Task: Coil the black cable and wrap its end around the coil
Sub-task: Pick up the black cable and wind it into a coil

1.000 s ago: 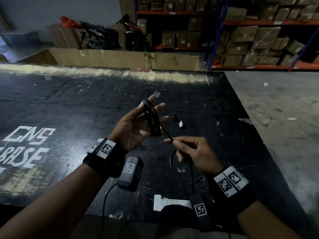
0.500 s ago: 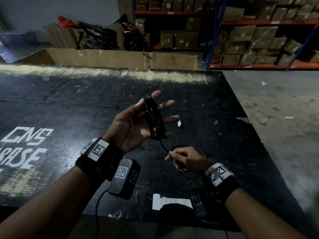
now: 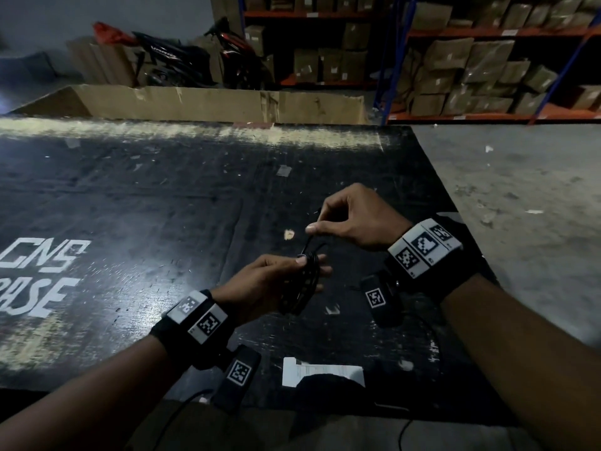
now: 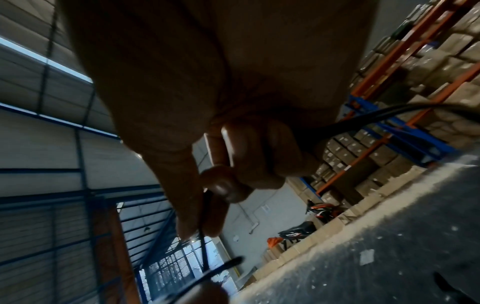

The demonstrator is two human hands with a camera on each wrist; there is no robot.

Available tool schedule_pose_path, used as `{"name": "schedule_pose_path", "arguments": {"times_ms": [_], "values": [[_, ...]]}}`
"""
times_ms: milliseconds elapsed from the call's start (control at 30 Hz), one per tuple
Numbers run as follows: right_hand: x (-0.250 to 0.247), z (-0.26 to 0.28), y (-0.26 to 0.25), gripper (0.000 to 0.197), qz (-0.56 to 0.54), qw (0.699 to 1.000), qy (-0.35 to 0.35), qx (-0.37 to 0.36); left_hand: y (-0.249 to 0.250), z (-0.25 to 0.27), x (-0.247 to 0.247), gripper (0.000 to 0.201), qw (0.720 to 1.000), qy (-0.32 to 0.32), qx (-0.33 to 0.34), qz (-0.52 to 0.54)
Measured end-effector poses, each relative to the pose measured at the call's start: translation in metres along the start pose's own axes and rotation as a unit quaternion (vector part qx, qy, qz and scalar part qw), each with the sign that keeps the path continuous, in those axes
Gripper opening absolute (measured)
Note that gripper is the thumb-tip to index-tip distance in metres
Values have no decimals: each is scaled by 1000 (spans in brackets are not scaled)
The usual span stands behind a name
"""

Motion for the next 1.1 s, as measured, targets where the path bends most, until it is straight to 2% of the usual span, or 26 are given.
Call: {"name": "schedule_pose_path", "arguments": {"times_ms": [167, 267, 367, 567, 733, 833, 900, 933, 967, 1033, 1100], "values": [[11, 23, -18, 11, -29, 997, 65, -41, 11, -2, -20, 41, 996, 58, 46, 44], [34, 39, -15, 18, -134, 985, 87, -61, 24, -4, -26, 43, 990, 73, 91, 77], [54, 47, -3, 22, -249, 961, 103, -68, 39, -5, -28, 47, 982, 68, 132, 113], [94, 53, 37, 22, -431, 899, 69, -27, 70, -3, -30, 44, 958, 18, 211, 192], [105, 49, 72, 28, -446, 894, 52, 11, 94, 5, -17, 47, 945, -57, 245, 207], [100, 46, 88, 25, -422, 904, 63, 39, 96, 12, -3, 45, 940, -133, 236, 209], [93, 40, 96, 24, -391, 917, 61, 52, 90, 17, 11, 44, 937, -191, 205, 208], [88, 35, 99, 17, -365, 927, 64, 60, 85, 17, 18, 43, 939, -212, 182, 200], [80, 30, 100, 10, -331, 939, 70, 63, 76, 17, 25, 41, 944, -223, 155, 185], [60, 20, 98, 13, -258, 959, 98, 58, 57, 16, 32, 44, 958, -227, 103, 144], [38, 12, 89, 13, -215, 967, 127, 48, 36, 15, 32, 52, 970, -214, 58, 105]]}}
Point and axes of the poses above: each hand's wrist, its own z-axis away from the middle knuckle, its own x-axis out of the palm, y = z × x, the point moved 6 cm from there along -z, towards the middle knuckle, and after that the axes turned 11 degrees about -y, right-handed, at the moved point
